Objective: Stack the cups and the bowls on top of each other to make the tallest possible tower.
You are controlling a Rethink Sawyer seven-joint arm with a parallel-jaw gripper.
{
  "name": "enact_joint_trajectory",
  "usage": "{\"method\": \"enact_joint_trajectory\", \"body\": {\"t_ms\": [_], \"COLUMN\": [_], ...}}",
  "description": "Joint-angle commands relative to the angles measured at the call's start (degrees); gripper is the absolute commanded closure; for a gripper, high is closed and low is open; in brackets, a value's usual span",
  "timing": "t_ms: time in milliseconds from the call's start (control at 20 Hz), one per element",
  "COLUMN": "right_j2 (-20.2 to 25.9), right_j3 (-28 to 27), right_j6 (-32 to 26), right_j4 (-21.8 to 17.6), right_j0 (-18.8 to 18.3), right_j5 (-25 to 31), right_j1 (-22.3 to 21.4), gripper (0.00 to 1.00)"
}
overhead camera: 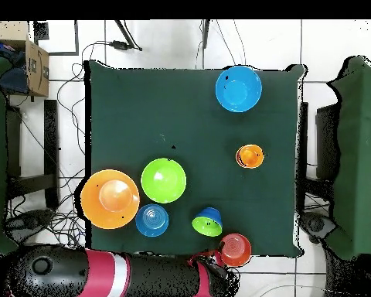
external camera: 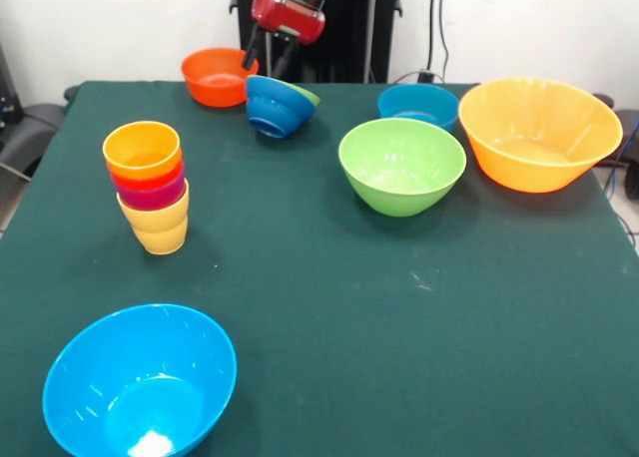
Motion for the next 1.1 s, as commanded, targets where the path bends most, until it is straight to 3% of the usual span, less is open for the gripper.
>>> {"method": "enact_joint_trajectory", "body": {"t_ms": [50,650,1100], "right_j2": [9.37,8.8,7.51], "right_j3": [-6.86,-8.2,-7.18], "right_j6": [2.22,1.56,2.8], "right_j4": [5.91,11.51,9.9], "right_j0": [0.31,-0.57,-1.52], "right_j5": [-7.77,-14.75,-14.43], "right_j1": [7.46,12.91,10.0], "gripper": [0.0,0.0,0.0]}}
